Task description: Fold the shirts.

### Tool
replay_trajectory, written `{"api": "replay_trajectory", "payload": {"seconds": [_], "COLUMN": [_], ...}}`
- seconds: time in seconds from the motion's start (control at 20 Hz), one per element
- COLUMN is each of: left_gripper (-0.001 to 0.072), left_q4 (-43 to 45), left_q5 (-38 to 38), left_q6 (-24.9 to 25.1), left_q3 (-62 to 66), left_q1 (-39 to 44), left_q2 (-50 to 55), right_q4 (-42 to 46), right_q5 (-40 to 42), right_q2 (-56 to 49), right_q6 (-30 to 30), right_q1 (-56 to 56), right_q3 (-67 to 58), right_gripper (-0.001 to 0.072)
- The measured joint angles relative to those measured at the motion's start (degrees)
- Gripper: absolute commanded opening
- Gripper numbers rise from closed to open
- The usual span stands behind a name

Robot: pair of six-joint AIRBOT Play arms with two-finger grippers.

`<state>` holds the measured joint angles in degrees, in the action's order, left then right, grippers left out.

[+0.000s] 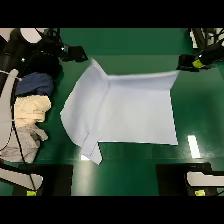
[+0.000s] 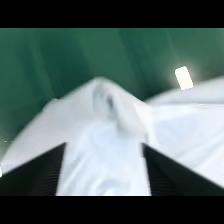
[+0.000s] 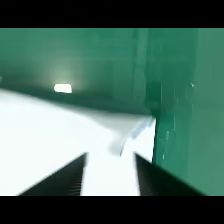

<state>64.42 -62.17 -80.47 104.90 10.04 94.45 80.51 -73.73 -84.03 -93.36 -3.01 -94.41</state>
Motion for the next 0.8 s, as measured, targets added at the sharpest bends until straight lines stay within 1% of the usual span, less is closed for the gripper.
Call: {"api": "replay_trajectory", "payload": {"seconds": [0.05,0.15,0.2,0.25,0.3,0.4,0.55,0.65,0.8], "left_gripper": [0.0613,0.0608,0.0501,0.0481,0.0481,0.0481,0.0481,0.0481,0.0481], "left_q4": [-0.2,-0.2,-0.2,-0.4,-0.3,-0.4,0.0,0.8,0.6], "left_q5": [-0.5,-4.1,-7.1,-9.9,-13.0,-16.4,-17.4,-16.1,-13.1], "left_q6": [-0.1,-0.8,-1.1,-1.2,-1.2,-1.0,-0.5,-0.5,-1.4], "left_q3": [0.3,1.4,1.8,1.9,1.5,-1.8,-14.4,-26.4,-47.0], "left_q1": [-0.9,-3.4,-5.0,-6.6,-8.2,-11.0,-12.9,-13.6,-13.9], "left_q2": [0.6,1.5,1.6,1.5,1.0,-1.7,-9.5,-16.2,-28.2], "right_q4": [0.0,0.0,-0.4,-1.3,-2.4,-5.6,-11.9,-15.3,-18.0], "right_q5": [0.2,0.0,-0.8,-1.9,-2.6,-3.9,-4.6,-4.5,-2.9], "right_q2": [-0.8,-1.4,-1.2,-0.6,0.3,2.9,7.8,11.0,14.9], "right_q6": [0.0,0.0,0.7,1.7,2.8,4.8,7.6,9.1,10.4], "right_q1": [0.0,0.0,0.0,0.0,0.0,0.0,0.0,0.0,0.0], "right_q3": [0.1,0.0,0.0,0.5,1.3,4.7,12.3,17.4,23.6], "right_gripper": [0.0404,0.0318,0.0317,0.0317,0.0316,0.0316,0.0316,0.0316,0.0316]}}
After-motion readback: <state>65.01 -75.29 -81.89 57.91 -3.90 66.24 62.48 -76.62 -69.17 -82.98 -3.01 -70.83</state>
